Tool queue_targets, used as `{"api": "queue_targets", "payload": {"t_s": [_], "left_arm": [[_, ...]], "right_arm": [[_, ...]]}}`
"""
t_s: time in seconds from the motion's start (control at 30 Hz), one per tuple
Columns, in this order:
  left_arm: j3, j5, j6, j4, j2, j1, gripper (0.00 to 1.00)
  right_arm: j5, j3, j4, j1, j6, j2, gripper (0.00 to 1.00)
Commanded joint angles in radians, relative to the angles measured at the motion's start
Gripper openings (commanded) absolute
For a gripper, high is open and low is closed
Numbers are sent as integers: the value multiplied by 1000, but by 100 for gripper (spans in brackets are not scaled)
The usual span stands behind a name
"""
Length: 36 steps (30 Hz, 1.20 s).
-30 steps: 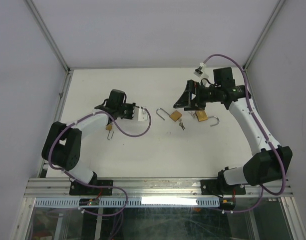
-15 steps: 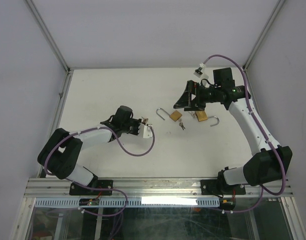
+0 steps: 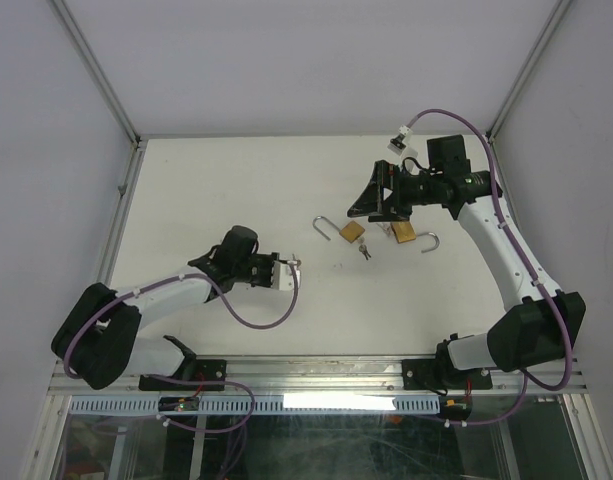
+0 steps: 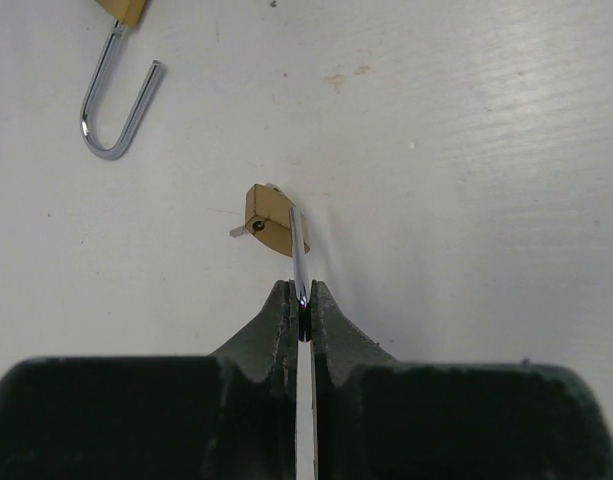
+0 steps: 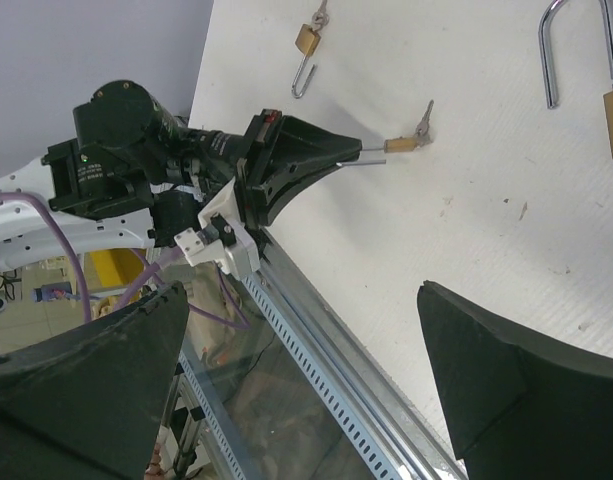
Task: Unlock with the key
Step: Place the lock at the center of the board.
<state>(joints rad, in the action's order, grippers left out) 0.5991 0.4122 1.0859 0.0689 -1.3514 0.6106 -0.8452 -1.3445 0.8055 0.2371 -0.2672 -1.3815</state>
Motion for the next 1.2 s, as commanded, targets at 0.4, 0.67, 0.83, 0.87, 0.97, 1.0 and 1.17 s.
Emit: {"api": "queue_targets", "payload": {"t_s": [0.4, 0.67, 0.83, 0.87, 0.97, 1.0, 1.17], "left_arm": [[190, 488, -692, 103, 36, -196, 0], [187, 300, -637, 35, -4, -225, 0], [217, 281, -575, 18, -47, -286, 0], [214, 267, -566, 6, -54, -291, 0], [191, 195, -562, -73, -68, -300, 0], [188, 176, -557, -98, -70, -303, 0], [195, 61, -491, -212, -112, -304, 0]], "right_arm": [[-35, -71, -5, 3, 26, -11, 100], [-47, -99, 15, 3, 44, -25, 100], [-45, -91, 17, 3, 52, -17, 100], [-44, -86, 17, 3, 52, -13, 100], [-43, -70, 16, 2, 56, -1, 100], [-44, -70, 16, 2, 57, 0, 100], [-42, -79, 33, 2, 74, 8, 100]]}}
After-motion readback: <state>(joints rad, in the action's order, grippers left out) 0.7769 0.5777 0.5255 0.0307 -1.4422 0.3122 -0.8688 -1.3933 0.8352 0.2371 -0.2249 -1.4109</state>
